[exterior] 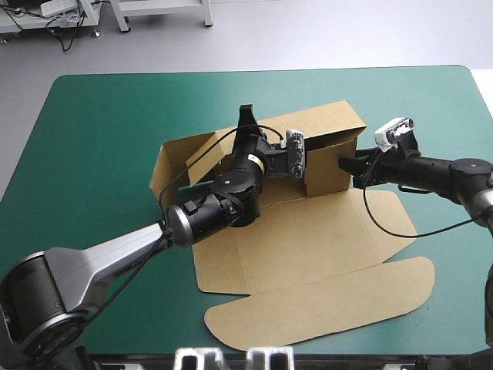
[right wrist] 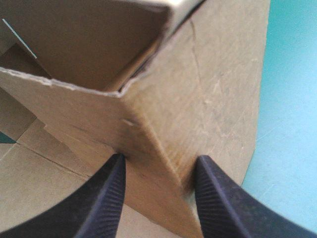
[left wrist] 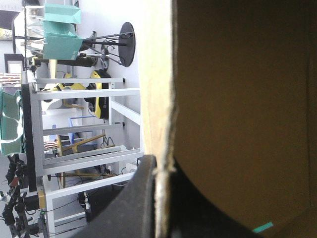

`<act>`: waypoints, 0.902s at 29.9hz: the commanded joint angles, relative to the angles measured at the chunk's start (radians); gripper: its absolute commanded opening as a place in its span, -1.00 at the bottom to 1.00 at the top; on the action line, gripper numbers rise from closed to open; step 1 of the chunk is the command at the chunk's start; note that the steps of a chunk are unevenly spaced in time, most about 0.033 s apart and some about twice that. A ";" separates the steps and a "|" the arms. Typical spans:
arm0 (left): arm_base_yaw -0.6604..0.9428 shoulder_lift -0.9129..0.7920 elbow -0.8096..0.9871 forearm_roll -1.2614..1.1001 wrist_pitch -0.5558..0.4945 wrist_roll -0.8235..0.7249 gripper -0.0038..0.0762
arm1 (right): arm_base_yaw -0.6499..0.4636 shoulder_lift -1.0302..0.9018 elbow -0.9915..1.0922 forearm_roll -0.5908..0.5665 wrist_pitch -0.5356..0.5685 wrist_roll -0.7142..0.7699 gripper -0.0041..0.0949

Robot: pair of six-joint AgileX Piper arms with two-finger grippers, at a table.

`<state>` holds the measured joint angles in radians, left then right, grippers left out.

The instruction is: Fold the box

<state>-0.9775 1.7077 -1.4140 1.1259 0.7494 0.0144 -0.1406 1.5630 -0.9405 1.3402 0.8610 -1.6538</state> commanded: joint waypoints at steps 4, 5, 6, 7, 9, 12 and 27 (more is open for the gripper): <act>-0.012 -0.022 -0.033 -0.037 -0.042 0.045 -0.93 | -0.002 -0.030 -0.028 0.067 0.029 -0.012 -0.12; -0.012 -0.015 -0.033 -0.043 -0.037 0.048 -0.93 | -0.002 -0.030 -0.028 0.067 0.027 -0.013 -0.12; -0.012 -0.009 -0.033 -0.055 -0.032 0.059 -0.93 | -0.002 -0.030 -0.028 0.068 0.025 -0.013 -0.12; -0.012 -0.005 -0.033 -0.069 -0.027 0.064 -0.93 | -0.002 -0.030 -0.028 0.068 0.025 -0.013 -0.12; -0.012 0.003 -0.033 -0.101 -0.022 0.094 -0.93 | -0.002 -0.030 -0.028 0.071 0.025 -0.022 -0.12; -0.012 0.015 -0.033 -0.140 -0.022 0.125 -0.93 | -0.002 -0.030 -0.028 0.071 0.025 -0.057 -0.12; -0.014 0.017 -0.033 -0.181 -0.051 0.134 -0.93 | -0.002 0.039 -0.028 0.205 0.031 -0.195 -0.42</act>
<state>-0.9765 1.7401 -1.4372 1.0461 0.7792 0.1407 -0.1406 1.6111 -0.9405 1.4396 0.8559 -1.8355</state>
